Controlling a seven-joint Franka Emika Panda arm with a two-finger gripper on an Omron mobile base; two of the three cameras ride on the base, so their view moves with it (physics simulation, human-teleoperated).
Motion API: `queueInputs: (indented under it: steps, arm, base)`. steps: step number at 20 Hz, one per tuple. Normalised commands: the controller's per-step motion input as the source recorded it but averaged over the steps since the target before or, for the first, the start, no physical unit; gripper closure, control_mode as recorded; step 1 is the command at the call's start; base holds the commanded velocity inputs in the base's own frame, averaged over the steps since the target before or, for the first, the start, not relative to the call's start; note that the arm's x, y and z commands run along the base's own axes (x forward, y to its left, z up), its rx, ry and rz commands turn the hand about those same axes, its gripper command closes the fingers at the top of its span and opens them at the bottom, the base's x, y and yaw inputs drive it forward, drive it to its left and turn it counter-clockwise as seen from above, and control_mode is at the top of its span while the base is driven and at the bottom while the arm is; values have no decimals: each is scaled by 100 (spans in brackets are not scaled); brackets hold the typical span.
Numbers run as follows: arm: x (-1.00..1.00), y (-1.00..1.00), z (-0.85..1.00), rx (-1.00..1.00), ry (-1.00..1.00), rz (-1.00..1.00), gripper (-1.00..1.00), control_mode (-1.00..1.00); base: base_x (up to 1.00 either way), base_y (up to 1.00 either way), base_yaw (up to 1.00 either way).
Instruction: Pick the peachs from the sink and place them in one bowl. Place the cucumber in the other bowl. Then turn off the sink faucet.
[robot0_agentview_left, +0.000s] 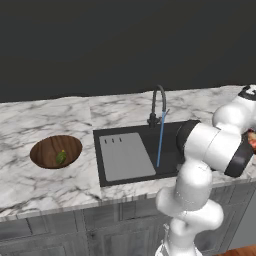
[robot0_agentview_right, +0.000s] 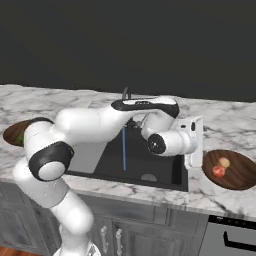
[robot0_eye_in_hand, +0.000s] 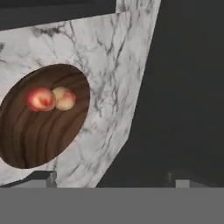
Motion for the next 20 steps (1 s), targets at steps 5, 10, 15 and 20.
queueInputs:
  steps: [5,10,15,20]
  arm:
    - [-5,53,64,-24,36,53,-100,-100]
    - [0,42,77,-22,40,58,-100,-100]
    - [11,29,98,-14,32,49,-100,-100]
    - [31,33,53,-20,39,48,-100,-100]
  base:
    - [0,0,0]
    - [0,0,0]
    - [0,0,0]
    - [0,0,0]
